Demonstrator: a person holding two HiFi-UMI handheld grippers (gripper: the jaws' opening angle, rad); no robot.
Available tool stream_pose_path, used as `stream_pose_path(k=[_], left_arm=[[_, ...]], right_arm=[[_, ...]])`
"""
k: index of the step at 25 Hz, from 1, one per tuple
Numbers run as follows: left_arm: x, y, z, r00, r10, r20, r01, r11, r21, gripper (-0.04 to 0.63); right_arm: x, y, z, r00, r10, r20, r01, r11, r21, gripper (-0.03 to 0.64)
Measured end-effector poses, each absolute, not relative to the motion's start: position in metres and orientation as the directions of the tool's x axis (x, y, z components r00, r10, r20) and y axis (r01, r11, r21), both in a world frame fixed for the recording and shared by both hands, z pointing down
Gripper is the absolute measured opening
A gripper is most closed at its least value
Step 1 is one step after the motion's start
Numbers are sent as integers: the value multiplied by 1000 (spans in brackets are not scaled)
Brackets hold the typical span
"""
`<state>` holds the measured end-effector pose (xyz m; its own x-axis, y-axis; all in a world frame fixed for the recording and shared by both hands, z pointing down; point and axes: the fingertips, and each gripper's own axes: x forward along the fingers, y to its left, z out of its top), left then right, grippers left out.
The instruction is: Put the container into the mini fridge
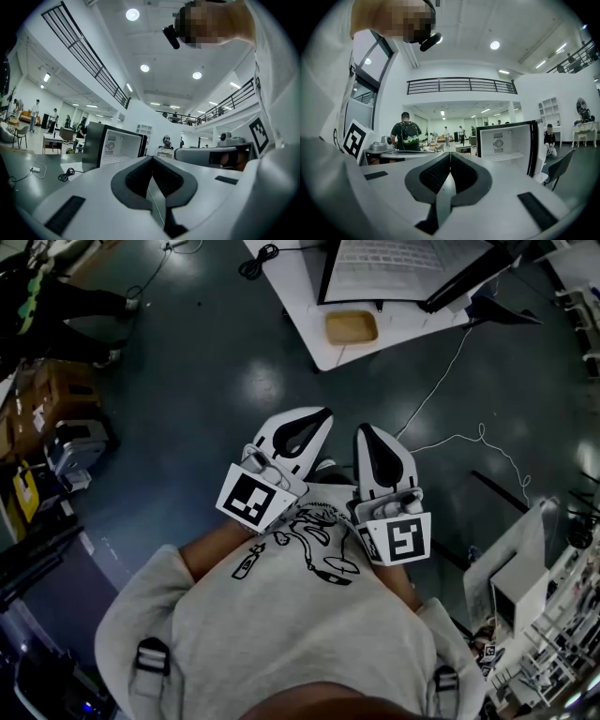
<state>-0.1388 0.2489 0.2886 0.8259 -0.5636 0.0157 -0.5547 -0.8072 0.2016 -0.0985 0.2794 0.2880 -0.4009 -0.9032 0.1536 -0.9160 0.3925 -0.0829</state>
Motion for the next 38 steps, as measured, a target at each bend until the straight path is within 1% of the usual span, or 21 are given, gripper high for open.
stream_pose_path(k=[6,18,27,38], left_arm=[[-151,247,295,828,-561,17,-550,-805,224,15],[-154,240,292,829,-559,0,-545,-808,223,15],[-130,226,295,834,-552,5,-539,-813,218,15],[-79,183,296,816,-577,12,-568,-798,202,15]], right_arm=[[-108,276,293,-388,-905,175,-922,380,-79,28],[-112,270,290,-383,-909,166,-924,379,-58,28],[-89,256,297,-375,-911,172,-927,369,-63,28],[-37,211,301,-404,-899,170,-915,397,-74,28]])
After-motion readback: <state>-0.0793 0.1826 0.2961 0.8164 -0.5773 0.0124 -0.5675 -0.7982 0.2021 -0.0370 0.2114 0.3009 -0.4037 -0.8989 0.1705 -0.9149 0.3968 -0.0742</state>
